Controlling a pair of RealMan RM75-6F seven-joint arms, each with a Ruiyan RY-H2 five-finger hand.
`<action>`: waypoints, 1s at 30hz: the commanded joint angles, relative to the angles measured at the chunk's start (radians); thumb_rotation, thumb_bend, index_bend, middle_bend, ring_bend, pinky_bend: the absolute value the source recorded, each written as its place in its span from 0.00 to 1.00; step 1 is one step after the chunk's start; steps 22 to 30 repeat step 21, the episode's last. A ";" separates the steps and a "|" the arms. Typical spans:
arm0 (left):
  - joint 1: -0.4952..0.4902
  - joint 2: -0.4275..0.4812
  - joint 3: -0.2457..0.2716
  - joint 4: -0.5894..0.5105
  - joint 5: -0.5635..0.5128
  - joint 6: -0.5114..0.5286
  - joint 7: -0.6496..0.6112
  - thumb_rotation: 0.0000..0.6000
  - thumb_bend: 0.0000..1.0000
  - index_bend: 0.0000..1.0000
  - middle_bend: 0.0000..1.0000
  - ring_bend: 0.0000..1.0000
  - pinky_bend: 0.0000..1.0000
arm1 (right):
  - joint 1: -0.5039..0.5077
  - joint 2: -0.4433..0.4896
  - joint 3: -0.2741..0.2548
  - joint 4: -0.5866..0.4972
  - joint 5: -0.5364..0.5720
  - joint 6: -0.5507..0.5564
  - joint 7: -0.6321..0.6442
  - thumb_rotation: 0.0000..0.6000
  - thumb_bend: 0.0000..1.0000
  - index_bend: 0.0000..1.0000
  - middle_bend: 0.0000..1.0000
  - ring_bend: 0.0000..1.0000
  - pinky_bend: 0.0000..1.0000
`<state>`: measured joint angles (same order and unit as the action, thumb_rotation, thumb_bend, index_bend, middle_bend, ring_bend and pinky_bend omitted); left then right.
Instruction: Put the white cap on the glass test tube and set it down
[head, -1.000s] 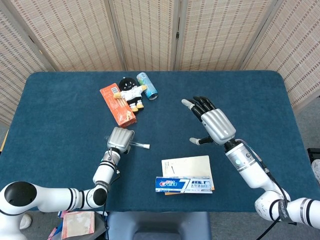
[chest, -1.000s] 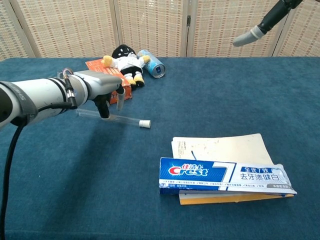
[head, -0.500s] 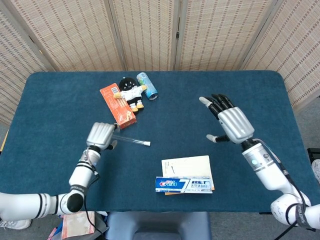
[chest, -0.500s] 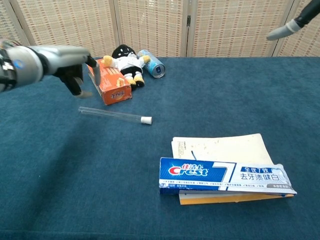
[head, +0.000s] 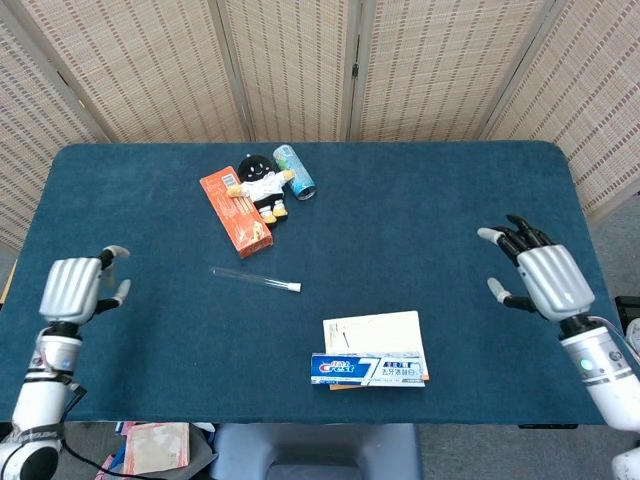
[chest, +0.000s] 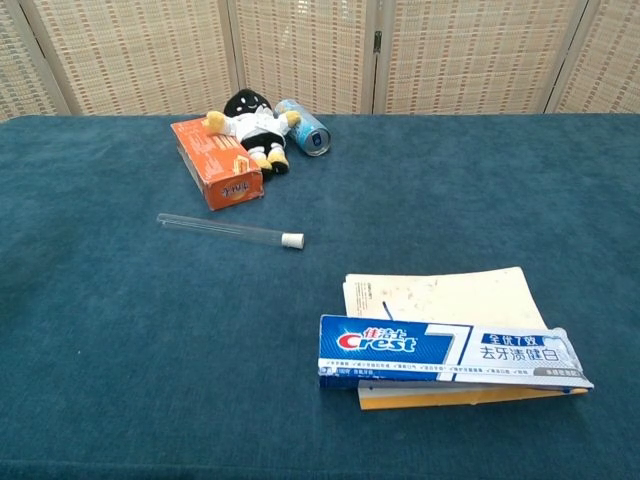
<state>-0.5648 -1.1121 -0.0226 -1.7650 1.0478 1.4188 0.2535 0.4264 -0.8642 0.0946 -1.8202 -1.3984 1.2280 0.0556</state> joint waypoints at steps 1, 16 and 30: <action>0.086 0.042 0.042 0.027 0.073 0.075 -0.046 1.00 0.34 0.33 0.60 0.54 0.64 | -0.056 0.020 -0.039 0.023 -0.045 0.043 0.036 1.00 0.35 0.19 0.22 0.06 0.19; 0.299 0.039 0.082 0.033 0.291 0.254 -0.095 1.00 0.34 0.29 0.46 0.41 0.46 | -0.280 -0.060 -0.117 0.112 -0.147 0.293 0.042 1.00 0.37 0.24 0.30 0.13 0.21; 0.350 0.010 0.087 0.028 0.342 0.294 -0.053 1.00 0.34 0.29 0.46 0.41 0.44 | -0.318 -0.079 -0.121 0.130 -0.153 0.325 0.060 1.00 0.37 0.25 0.30 0.13 0.21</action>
